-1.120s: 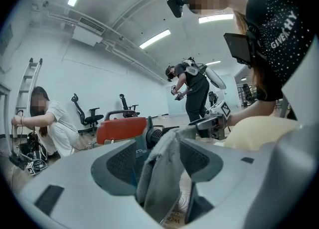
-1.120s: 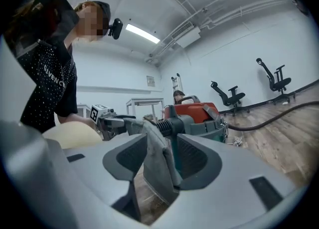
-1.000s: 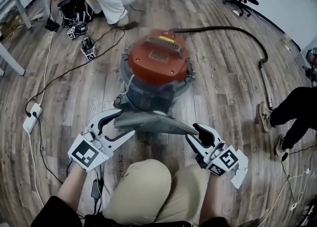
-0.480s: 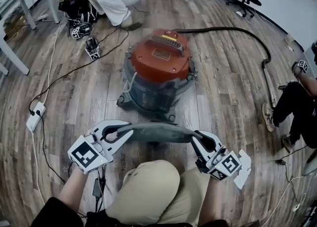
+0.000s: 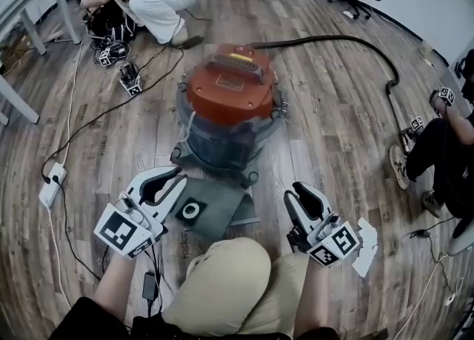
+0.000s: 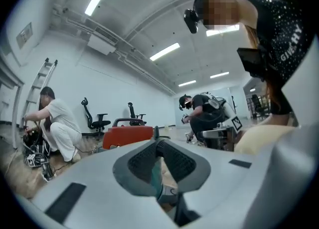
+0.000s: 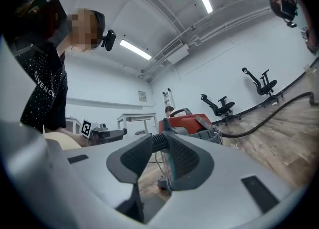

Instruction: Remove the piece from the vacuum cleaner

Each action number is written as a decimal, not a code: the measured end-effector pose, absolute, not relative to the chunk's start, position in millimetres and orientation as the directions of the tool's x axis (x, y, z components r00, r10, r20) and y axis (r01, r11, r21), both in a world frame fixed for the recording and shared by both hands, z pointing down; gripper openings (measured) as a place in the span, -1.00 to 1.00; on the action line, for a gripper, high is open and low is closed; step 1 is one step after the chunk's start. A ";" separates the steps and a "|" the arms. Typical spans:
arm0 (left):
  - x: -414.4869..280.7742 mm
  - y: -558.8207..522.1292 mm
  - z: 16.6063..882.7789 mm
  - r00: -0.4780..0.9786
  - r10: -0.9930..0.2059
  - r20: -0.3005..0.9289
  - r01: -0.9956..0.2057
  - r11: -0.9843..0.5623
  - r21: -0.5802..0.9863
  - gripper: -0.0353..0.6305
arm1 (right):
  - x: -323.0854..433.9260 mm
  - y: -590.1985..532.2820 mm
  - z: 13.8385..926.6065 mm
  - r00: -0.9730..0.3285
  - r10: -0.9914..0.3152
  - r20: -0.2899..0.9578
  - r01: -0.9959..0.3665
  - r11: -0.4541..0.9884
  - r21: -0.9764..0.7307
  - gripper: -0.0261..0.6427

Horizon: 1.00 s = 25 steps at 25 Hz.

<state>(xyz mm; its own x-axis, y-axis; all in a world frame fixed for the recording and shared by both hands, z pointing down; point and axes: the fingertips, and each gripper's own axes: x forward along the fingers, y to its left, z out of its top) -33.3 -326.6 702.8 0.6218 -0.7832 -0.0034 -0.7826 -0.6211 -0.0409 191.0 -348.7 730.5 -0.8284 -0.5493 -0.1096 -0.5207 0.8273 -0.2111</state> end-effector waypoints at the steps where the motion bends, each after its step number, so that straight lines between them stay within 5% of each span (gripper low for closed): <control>1: -28.1 -327.6 706.2 0.629 -0.777 0.017 -0.775 -0.629 -0.064 -0.85 | 186.0 -348.1 731.8 -0.839 -0.535 -0.101 -0.508 0.836 -0.209 -0.59; 4: -11.9 -327.6 714.8 0.672 -0.738 0.063 -0.735 -0.675 -0.066 -0.87 | 171.2 -347.4 741.2 -0.865 -0.499 -0.046 -0.483 0.855 -0.190 -0.89; 25: -11.9 -328.0 745.0 0.691 -0.717 0.094 -0.720 -0.694 0.005 -0.87 | 158.6 -345.7 743.8 -0.889 -0.457 0.004 -0.456 0.886 -0.084 -0.89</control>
